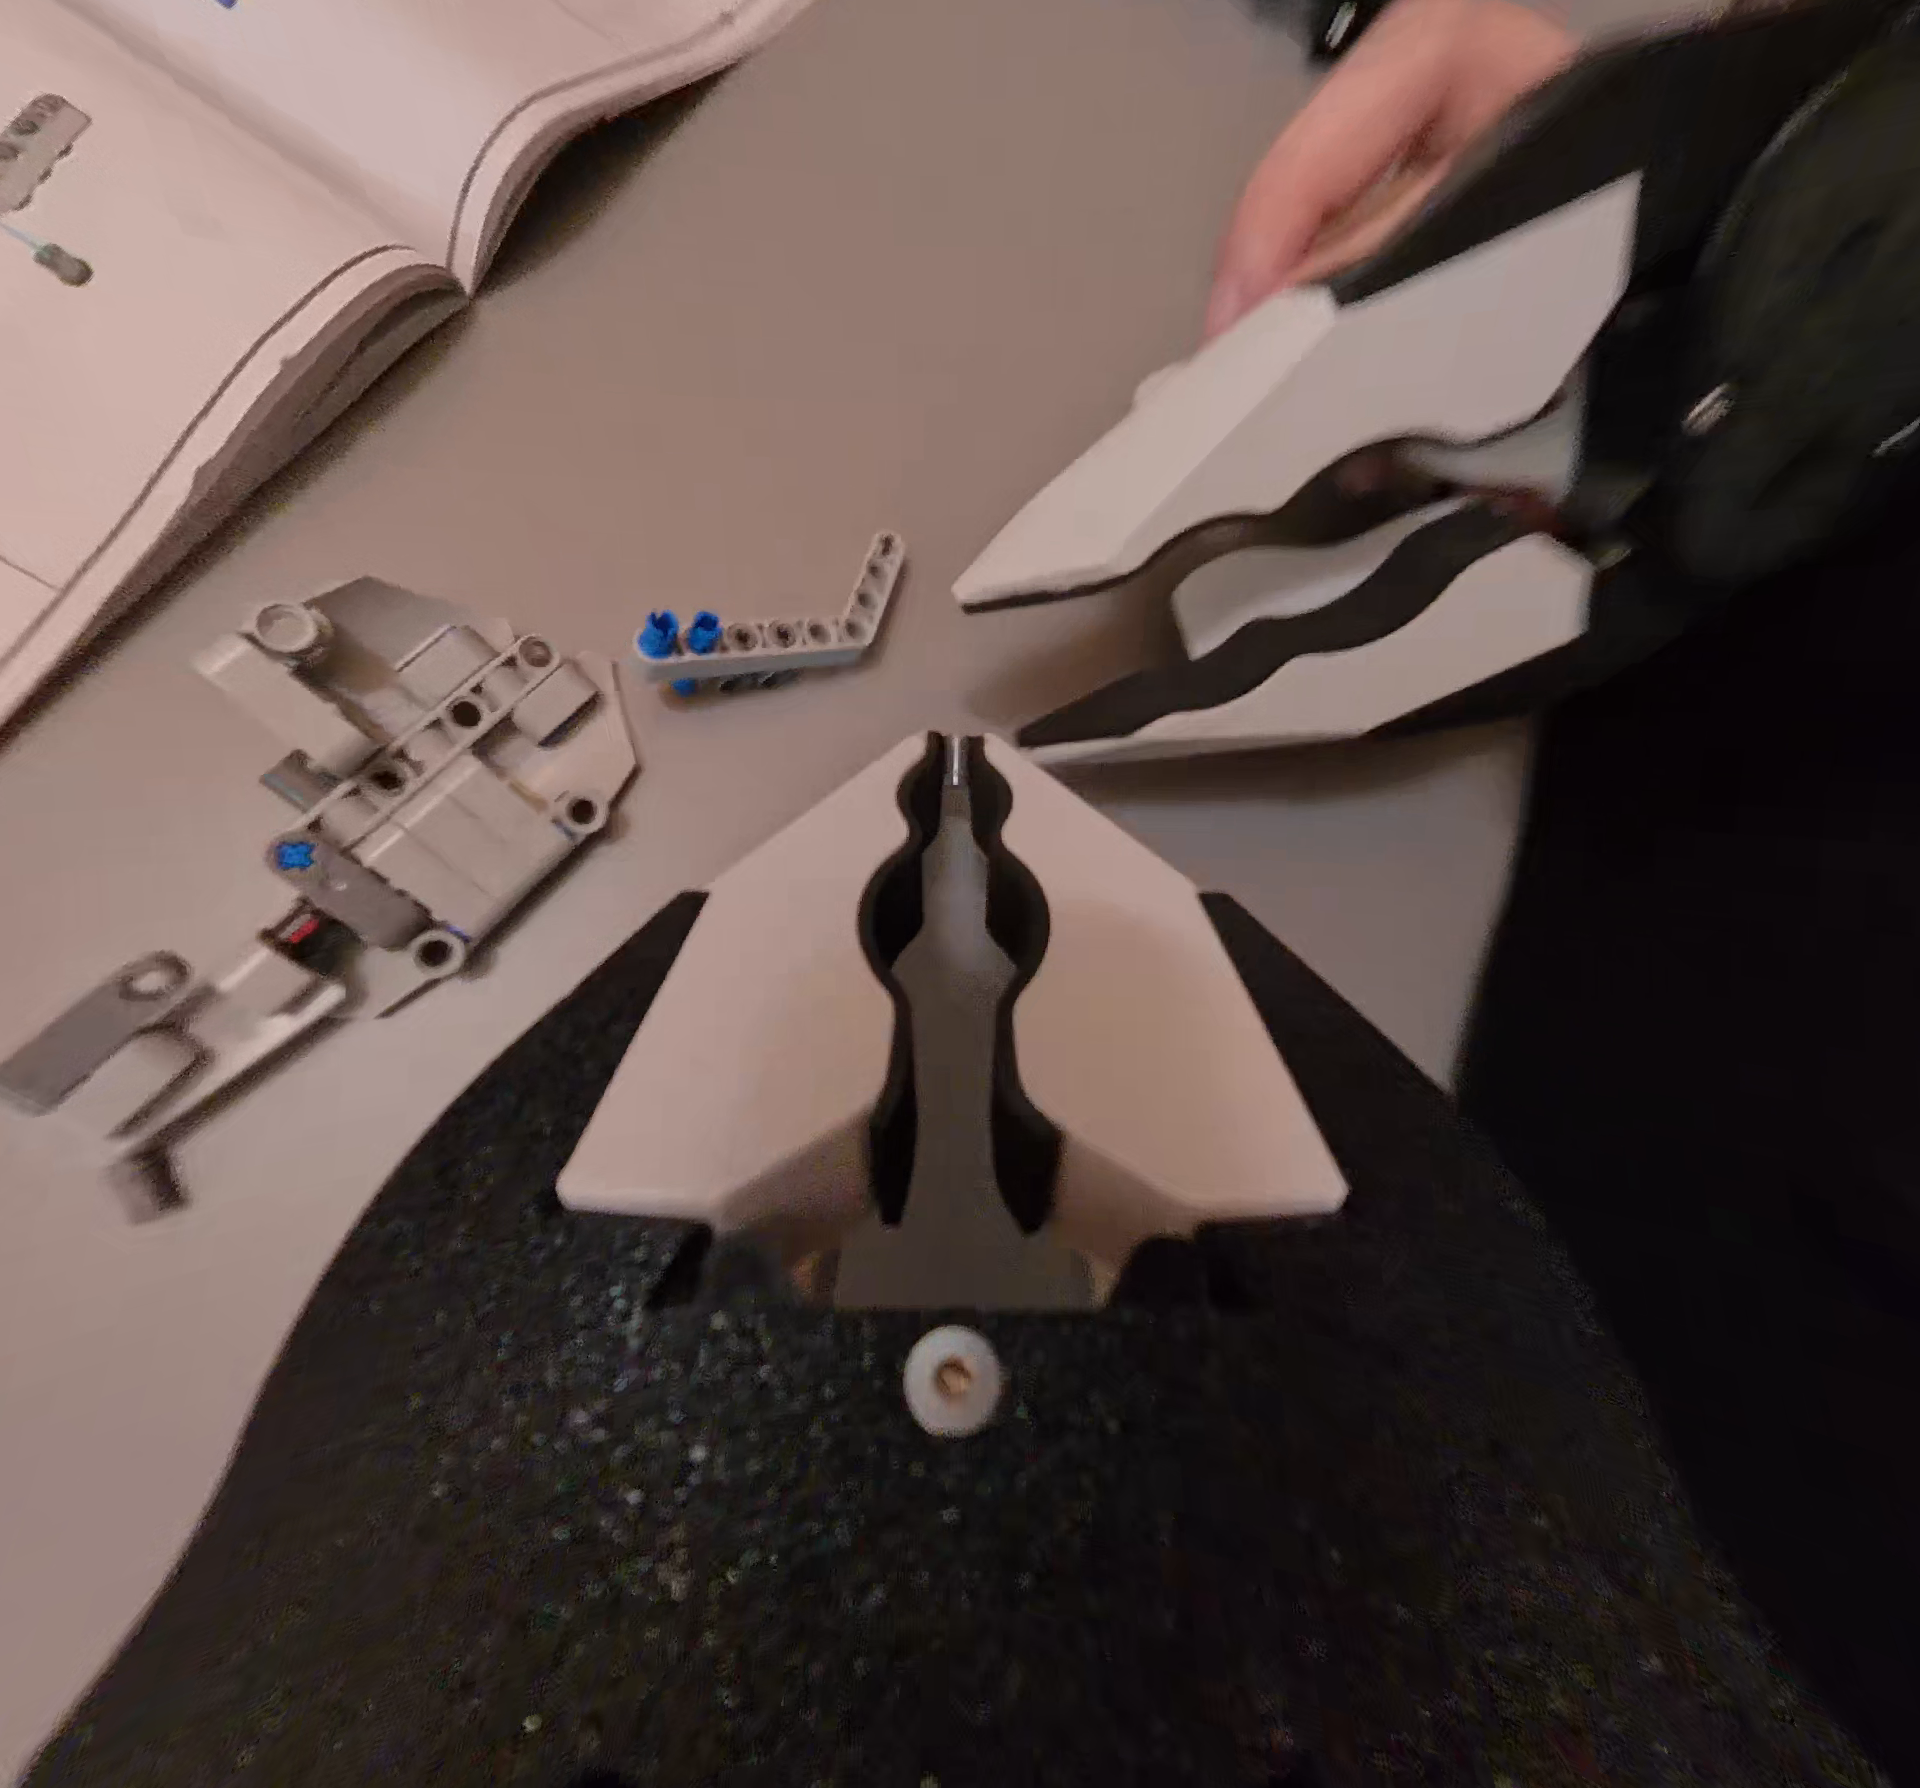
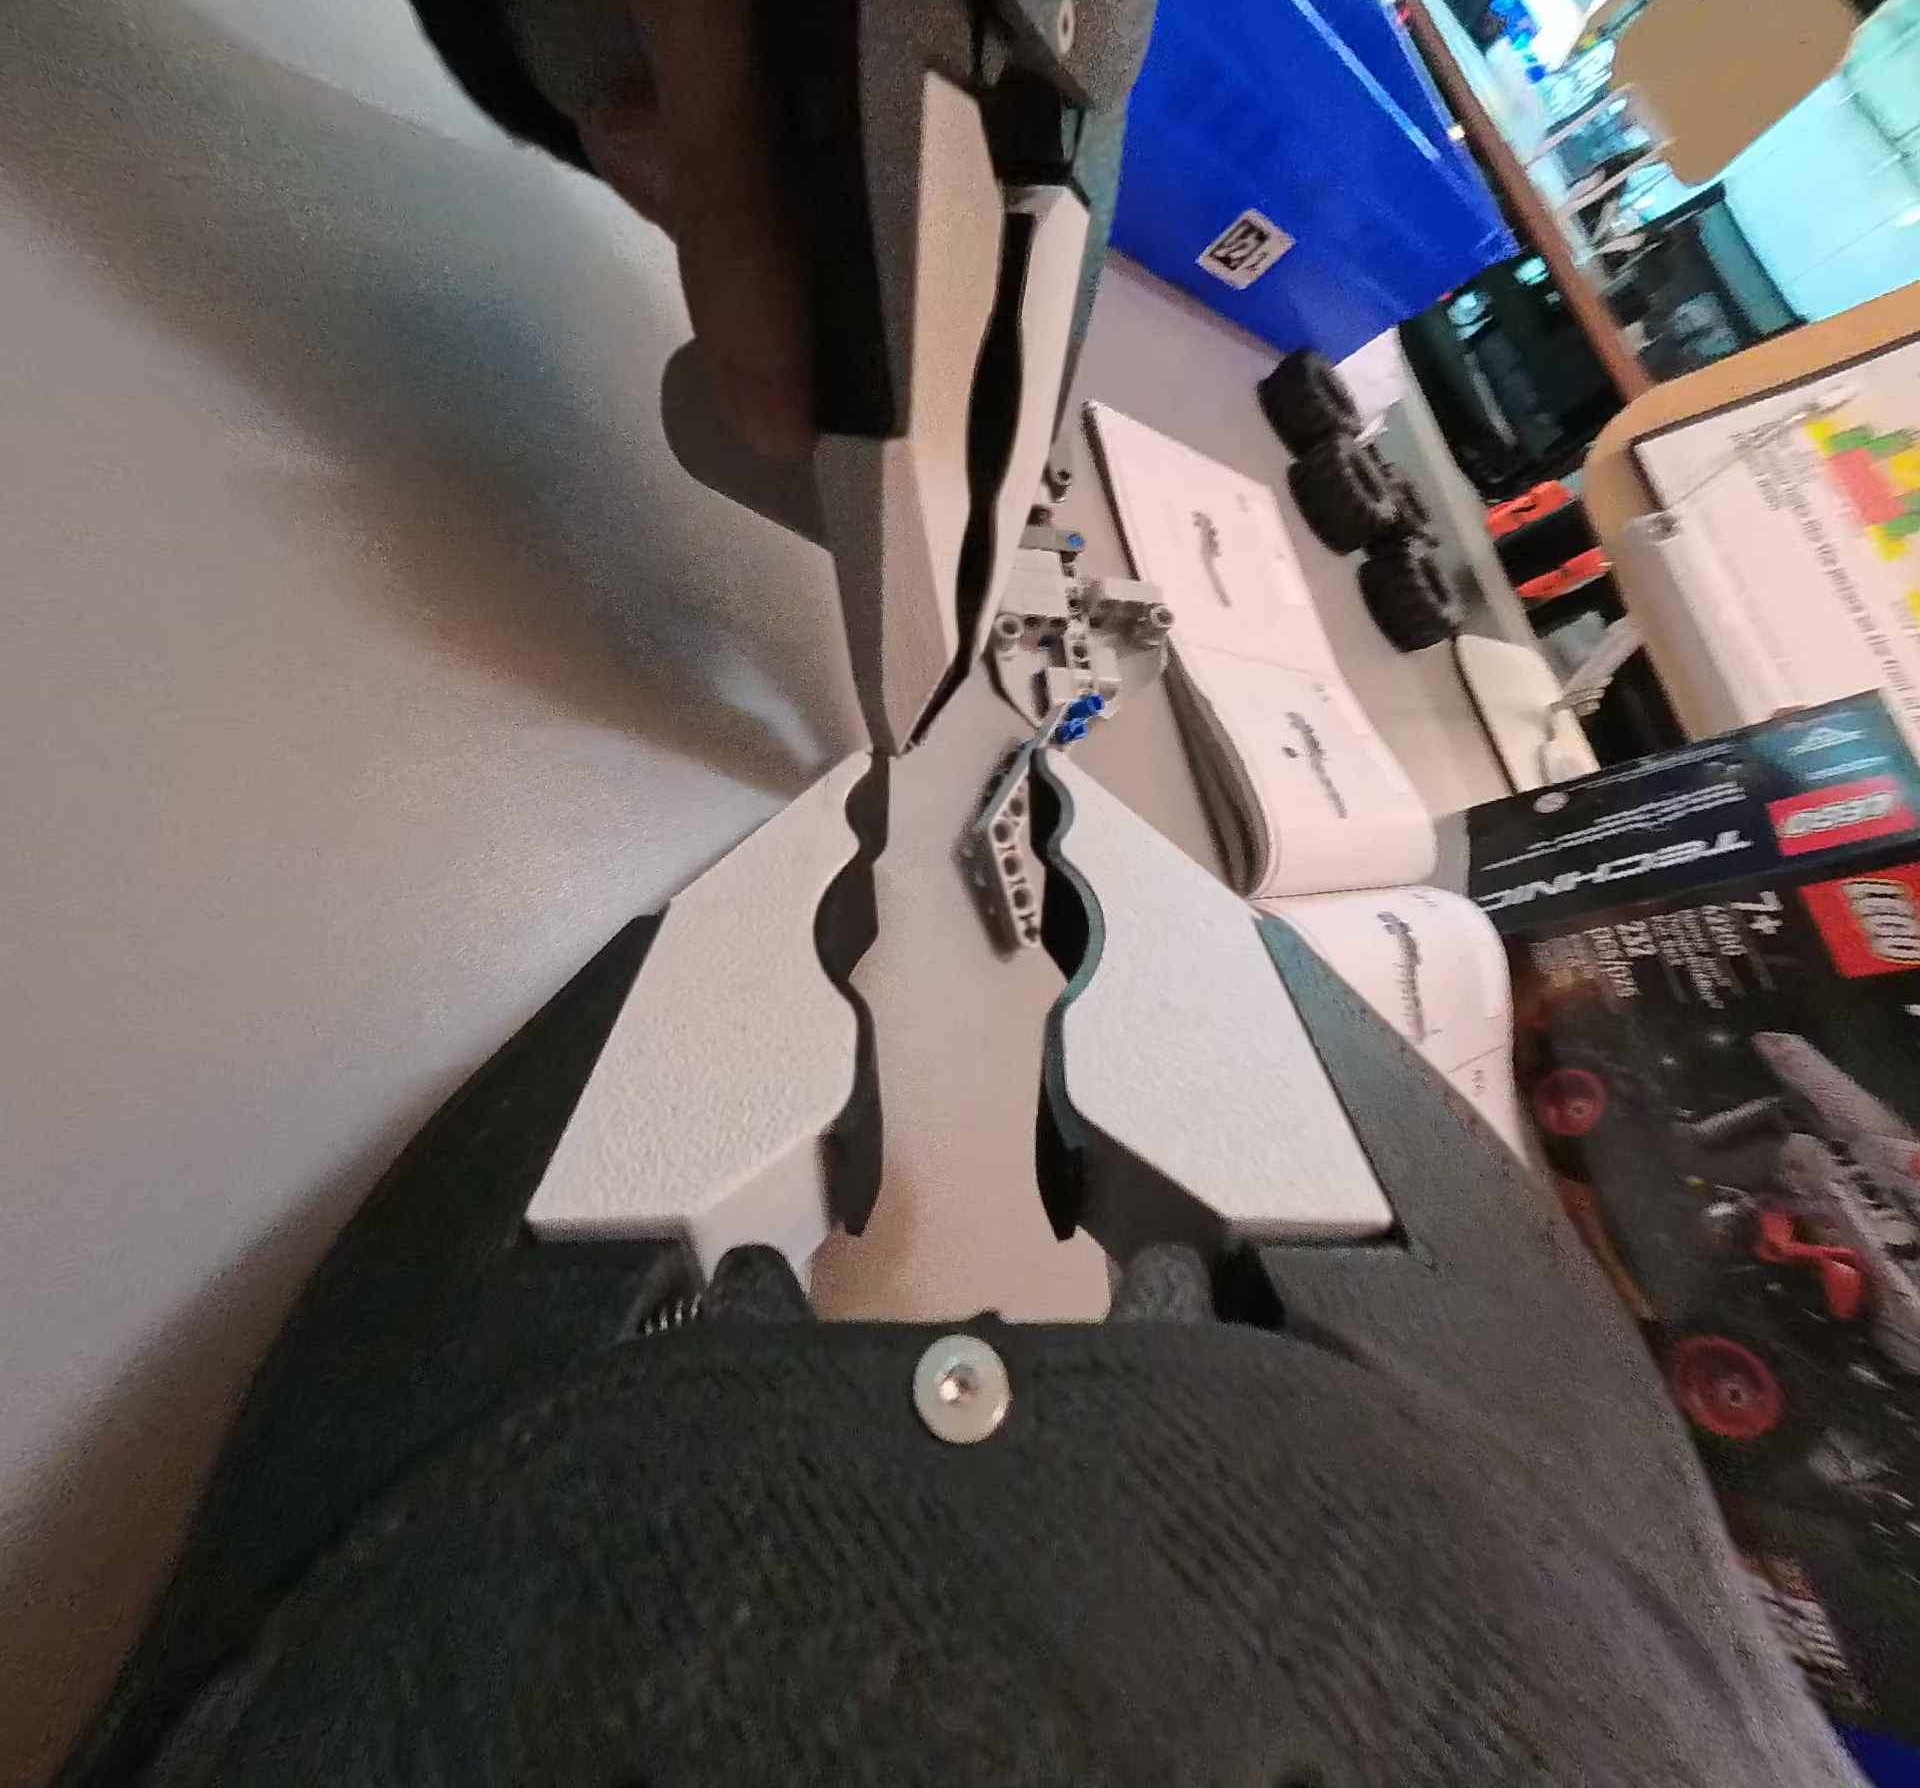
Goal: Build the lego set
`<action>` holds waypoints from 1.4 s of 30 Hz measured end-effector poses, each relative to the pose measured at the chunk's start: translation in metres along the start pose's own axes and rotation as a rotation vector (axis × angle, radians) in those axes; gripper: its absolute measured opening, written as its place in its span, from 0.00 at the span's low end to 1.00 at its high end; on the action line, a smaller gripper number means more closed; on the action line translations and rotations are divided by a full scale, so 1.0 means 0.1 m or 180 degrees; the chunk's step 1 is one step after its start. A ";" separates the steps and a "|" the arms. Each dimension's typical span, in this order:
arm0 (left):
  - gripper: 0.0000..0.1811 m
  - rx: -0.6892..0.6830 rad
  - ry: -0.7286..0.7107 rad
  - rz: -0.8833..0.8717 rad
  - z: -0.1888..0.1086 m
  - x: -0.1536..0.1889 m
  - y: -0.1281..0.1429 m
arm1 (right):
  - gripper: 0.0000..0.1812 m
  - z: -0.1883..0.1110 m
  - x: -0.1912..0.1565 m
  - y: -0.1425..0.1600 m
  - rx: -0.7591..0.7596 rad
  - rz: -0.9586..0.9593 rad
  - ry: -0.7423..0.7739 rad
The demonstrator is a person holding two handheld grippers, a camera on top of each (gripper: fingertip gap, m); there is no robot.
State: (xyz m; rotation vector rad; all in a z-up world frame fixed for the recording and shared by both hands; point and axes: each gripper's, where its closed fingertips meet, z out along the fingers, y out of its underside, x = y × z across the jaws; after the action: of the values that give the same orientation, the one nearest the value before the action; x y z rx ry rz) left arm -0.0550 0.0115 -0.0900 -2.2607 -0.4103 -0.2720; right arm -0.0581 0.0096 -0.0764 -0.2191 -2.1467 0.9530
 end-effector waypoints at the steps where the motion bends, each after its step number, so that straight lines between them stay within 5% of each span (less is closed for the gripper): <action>1: 0.01 0.0125 0.0170 -0.0185 -0.03 0.04 -0.06 | 0.14 0.00 0.03 -0.01 0.0002 -0.0045 0.0085; 10: 0.01 0.0503 0.0962 -0.0839 -0.18 0.18 -0.21 | 0.05 0.05 0.07 -0.09 0.0037 -0.0638 0.0318; 26: 0.01 0.0416 0.0450 -0.0719 -0.04 0.04 -0.25 | 0.00 0.08 0.19 0.06 -0.0476 -0.1308 0.0692; 35: 0.02 0.0702 -0.0069 0.0133 -0.01 -0.02 -0.43 | 0.00 0.05 0.30 0.12 -0.0268 0.0024 0.0503; 42: 0.03 0.0798 -0.0074 0.0241 0.03 -0.03 -0.46 | 0.00 0.02 0.33 0.17 -0.0149 0.0535 0.0400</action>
State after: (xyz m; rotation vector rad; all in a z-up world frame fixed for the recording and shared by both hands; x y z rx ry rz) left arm -0.0746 0.0425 -0.0614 -2.0297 -0.3496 -0.1462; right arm -0.0853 0.0344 -0.0697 -0.4765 -2.0604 0.9577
